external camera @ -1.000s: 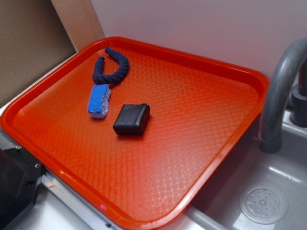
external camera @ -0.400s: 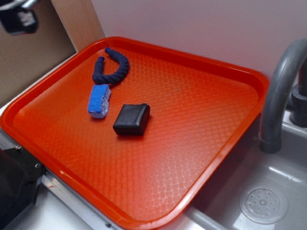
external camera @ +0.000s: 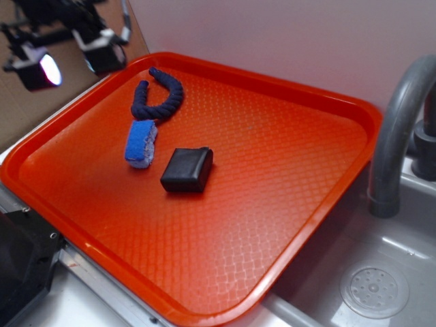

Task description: Grab the blue sponge.

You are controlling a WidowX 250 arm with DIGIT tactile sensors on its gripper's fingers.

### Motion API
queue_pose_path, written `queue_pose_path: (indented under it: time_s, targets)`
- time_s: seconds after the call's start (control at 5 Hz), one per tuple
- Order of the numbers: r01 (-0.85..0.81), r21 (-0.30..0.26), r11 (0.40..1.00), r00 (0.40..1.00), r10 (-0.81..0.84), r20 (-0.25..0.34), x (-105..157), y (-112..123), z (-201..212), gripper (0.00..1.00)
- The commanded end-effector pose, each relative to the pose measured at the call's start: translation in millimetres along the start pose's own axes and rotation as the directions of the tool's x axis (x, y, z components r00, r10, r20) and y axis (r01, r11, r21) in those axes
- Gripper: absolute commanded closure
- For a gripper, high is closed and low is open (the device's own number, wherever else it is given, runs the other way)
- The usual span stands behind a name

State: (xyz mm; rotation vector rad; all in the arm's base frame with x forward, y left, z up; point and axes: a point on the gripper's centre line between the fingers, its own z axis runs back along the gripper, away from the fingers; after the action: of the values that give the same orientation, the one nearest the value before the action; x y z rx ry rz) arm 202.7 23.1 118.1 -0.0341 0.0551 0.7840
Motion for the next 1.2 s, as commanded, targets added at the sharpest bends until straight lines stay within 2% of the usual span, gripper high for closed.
queue_pose_path:
  time_s: [0.0,0.2,0.6,0.8,1.0]
  targets:
    - [0.026,0.058,0.998,0.994,-0.032,0.107,12.8,-18.1,-46.7,0.0]
    - [0.044,0.083,0.996,0.992,-0.053,0.112,10.9,-23.0,-76.8,0.0]
    - [0.102,0.104,0.989,0.99,-0.111,0.085,7.4,-23.9,-114.1,0.0]
    - [0.137,0.103,0.985,0.985,-0.147,0.092,3.5,-23.7,-116.0,1.0]
    - [0.143,0.097,0.985,0.983,-0.153,0.1,0.9,-22.1,-108.6,1.0]
